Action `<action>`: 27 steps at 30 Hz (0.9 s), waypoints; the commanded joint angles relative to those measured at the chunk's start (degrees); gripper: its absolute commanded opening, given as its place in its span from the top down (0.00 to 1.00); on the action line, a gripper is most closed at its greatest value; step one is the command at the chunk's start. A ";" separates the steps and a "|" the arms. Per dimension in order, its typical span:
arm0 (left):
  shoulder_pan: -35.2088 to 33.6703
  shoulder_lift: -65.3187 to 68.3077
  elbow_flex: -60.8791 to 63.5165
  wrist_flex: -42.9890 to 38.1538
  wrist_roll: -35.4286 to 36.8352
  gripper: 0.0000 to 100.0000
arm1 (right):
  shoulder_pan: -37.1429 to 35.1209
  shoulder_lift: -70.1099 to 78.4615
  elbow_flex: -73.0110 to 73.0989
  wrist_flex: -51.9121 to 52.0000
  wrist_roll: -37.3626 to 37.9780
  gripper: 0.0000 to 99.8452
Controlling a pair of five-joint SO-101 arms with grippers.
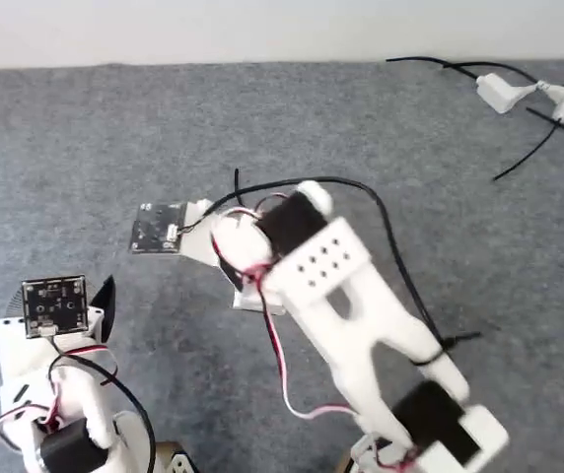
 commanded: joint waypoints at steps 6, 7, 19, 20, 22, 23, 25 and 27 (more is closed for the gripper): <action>-0.44 -1.05 -1.54 1.67 0.35 0.63 | 0.66 8.31 -3.69 2.42 7.30 0.99; -0.44 -1.05 -1.45 1.67 0.35 0.63 | 0.57 9.10 -3.69 2.33 7.91 0.99; -0.44 -1.05 1.19 1.23 0.09 0.63 | 2.77 18.95 -16.88 2.51 12.57 0.99; -0.44 -1.05 1.19 1.23 0.09 0.63 | 2.77 19.82 -16.97 2.51 13.27 0.99; -0.44 -1.05 1.27 1.23 0.09 0.63 | 2.77 21.32 -17.49 2.33 14.07 0.99; -0.44 -1.05 1.27 1.23 0.09 0.63 | 2.77 22.02 -18.11 2.33 14.07 0.99; -0.44 -1.05 1.27 1.32 0.09 0.63 | 2.86 23.69 -19.43 2.33 14.15 0.99; -0.44 -1.05 1.71 1.32 0.09 0.63 | 3.30 25.63 -21.27 2.33 14.15 0.99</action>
